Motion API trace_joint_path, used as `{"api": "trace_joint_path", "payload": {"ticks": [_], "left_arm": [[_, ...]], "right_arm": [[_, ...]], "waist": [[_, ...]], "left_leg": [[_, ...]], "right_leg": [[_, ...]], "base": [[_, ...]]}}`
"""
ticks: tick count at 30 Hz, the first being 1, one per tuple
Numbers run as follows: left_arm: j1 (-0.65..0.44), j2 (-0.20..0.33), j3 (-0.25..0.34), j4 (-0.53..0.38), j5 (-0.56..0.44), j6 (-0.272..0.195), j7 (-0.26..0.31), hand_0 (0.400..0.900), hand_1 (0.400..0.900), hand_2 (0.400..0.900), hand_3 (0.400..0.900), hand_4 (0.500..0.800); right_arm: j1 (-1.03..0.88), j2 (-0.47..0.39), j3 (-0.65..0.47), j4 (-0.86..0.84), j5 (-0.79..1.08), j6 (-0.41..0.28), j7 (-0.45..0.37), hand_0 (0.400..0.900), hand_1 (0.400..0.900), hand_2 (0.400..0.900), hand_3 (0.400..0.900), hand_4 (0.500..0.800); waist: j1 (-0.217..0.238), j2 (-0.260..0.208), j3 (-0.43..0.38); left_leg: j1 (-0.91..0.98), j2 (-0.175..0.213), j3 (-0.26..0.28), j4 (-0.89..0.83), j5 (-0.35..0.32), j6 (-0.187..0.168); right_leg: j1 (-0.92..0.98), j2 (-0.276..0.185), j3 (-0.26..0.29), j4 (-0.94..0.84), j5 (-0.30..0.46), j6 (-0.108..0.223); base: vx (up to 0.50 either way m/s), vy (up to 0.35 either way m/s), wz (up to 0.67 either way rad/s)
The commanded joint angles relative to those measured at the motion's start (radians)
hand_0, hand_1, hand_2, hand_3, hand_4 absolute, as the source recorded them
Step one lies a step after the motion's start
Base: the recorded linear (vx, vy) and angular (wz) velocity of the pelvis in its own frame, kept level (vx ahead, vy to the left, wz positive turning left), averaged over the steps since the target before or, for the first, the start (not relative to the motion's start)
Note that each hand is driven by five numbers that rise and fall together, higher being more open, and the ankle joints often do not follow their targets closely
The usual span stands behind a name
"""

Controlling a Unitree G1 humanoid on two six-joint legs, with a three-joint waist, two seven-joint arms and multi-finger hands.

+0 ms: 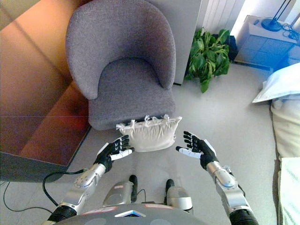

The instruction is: Pick up the pillow and put it on the sofa.

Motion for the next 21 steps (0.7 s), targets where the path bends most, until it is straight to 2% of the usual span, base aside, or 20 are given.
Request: {"api": "trace_joint_path", "payload": {"ticks": [1, 3, 5, 8, 9, 11, 12, 16, 18, 20, 21], "left_arm": [[-0.077, 0.013, 0.022, -0.074, -0.054, -0.066, 0.007, 0.900, 0.900, 0.900, 0.900, 0.800], [-0.089, 0.011, 0.009, -0.061, -0.050, -0.071, 0.021, 0.900, 0.900, 0.900, 0.900, 0.800], [-0.099, 0.008, 0.006, -0.054, -0.053, -0.076, 0.035, 0.900, 0.900, 0.900, 0.900, 0.800], [-0.109, 0.007, 0.010, -0.047, -0.048, -0.078, 0.052, 0.900, 0.900, 0.900, 0.900, 0.800], [-0.108, 0.007, 0.016, -0.050, -0.060, -0.081, 0.056, 0.900, 0.900, 0.900, 0.900, 0.800], [-0.120, 0.009, 0.012, -0.041, -0.064, -0.085, 0.072, 0.900, 0.900, 0.900, 0.900, 0.800], [-0.129, 0.009, 0.011, -0.037, -0.066, -0.086, 0.077, 0.900, 0.900, 0.900, 0.900, 0.800], [-0.128, 0.051, 0.024, -0.065, -0.069, -0.088, 0.091, 0.900, 0.900, 0.900, 0.900, 0.800], [-0.130, 0.064, 0.023, -0.072, -0.067, -0.090, 0.096, 0.900, 0.900, 0.900, 0.900, 0.800], [-0.145, 0.065, 0.015, -0.056, -0.063, -0.088, 0.104, 0.900, 0.900, 0.900, 0.900, 0.800], [-0.150, 0.065, 0.013, -0.053, -0.059, -0.089, 0.108, 0.900, 0.900, 0.900, 0.900, 0.800]], "right_arm": [[-0.080, -0.047, -0.020, -0.082, 0.015, -0.092, -0.020, 0.900, 0.900, 0.900, 0.900, 0.800], [-0.094, -0.049, -0.014, -0.063, 0.008, -0.099, -0.039, 0.900, 0.900, 0.900, 0.900, 0.800], [-0.112, -0.056, -0.009, -0.059, 0.007, -0.106, -0.057, 0.900, 0.900, 0.900, 0.900, 0.800], [-0.136, -0.053, 0.009, -0.045, 0.001, -0.108, -0.069, 0.900, 0.900, 0.900, 0.900, 0.800], [-0.142, -0.051, 0.017, -0.043, -0.003, -0.102, -0.065, 0.900, 0.900, 0.900, 0.900, 0.800], [-0.152, -0.035, 0.029, -0.034, -0.002, -0.101, -0.073, 0.900, 0.900, 0.900, 0.900, 0.800], [-0.158, -0.024, 0.031, -0.016, -0.001, -0.100, -0.078, 0.900, 0.900, 0.900, 0.900, 0.800], [-0.166, 0.003, 0.050, -0.021, 0.003, -0.085, -0.071, 0.900, 0.900, 0.900, 0.900, 0.800], [-0.178, 0.008, 0.057, -0.013, -0.009, -0.082, -0.073, 0.900, 0.900, 0.900, 0.900, 0.800], [-0.199, 0.017, 0.067, -0.002, -0.018, -0.082, -0.081, 0.900, 0.900, 0.900, 0.900, 0.800], [-0.212, 0.019, 0.071, -0.001, -0.025, -0.083, -0.088, 0.900, 0.900, 0.900, 0.900, 0.800]], "waist": [[0.015, -0.017, -0.008], [0.024, -0.004, -0.001], [0.035, 0.010, 0.001], [0.061, 0.017, -0.010], [0.070, 0.016, -0.020], [0.076, 0.011, -0.035], [0.079, 0.004, -0.041], [0.106, -0.038, -0.073], [0.111, -0.050, -0.078], [0.107, -0.058, -0.075], [0.101, -0.053, -0.067]], "left_leg": [[-0.107, 0.030, 0.007, 0.009, -0.091, 0.037], [-0.134, 0.076, 0.002, -0.142, 0.022, 0.017], [-0.162, 0.108, 0.013, -0.298, 0.091, -0.001], [-0.169, 0.128, 0.034, -0.368, 0.151, -0.030], [-0.159, 0.132, 0.026, -0.356, 0.149, -0.022], [-0.155, 0.138, 0.069, -0.349, 0.181, -0.028], [-0.158, 0.133, 0.088, -0.325, 0.168, -0.015], [-0.170, 0.089, 0.097, -0.265, 0.114, 0.031], [-0.171, 0.055, 0.101, -0.252, 0.078, 0.066], [-0.144, 0.004, 0.103, -0.264, 0.042, 0.104], [-0.123, -0.016, 0.102, -0.275, 0.026, 0.122]], "right_leg": [[0.043, 0.053, -0.013, -0.038, -0.031, 0.052], [0.047, 0.066, -0.007, -0.043, -0.041, 0.061], [0.063, 0.073, 0.000, -0.056, -0.057, 0.072], [0.106, 0.079, 0.041, -0.064, -0.095, 0.086], [0.123, 0.075, 0.063, -0.063, -0.106, 0.089], [0.158, 0.059, 0.070, -0.061, -0.132, 0.089], [0.167, 0.046, 0.067, -0.051, -0.145, 0.094], [0.153, -0.021, 0.078, 0.051, -0.164, 0.129], [0.110, -0.046, 0.084, 0.139, -0.129, 0.145], [0.033, -0.064, 0.099, 0.301, -0.047, 0.164], [-0.021, -0.065, 0.106, 0.388, 0.018, 0.169]], "base": [[0.15, 0.059, 0.00], [0.16, 0.097, -0.06], [0.22, 0.116, -0.26], [0.26, 0.121, -0.55], [0.28, 0.159, -0.66], [0.32, 0.182, -0.33], [0.38, 0.194, -0.36], [0.36, 0.186, -0.25], [0.30, 0.235, -0.02], [0.27, 0.257, 0.16], [0.21, 0.258, 0.13]]}}
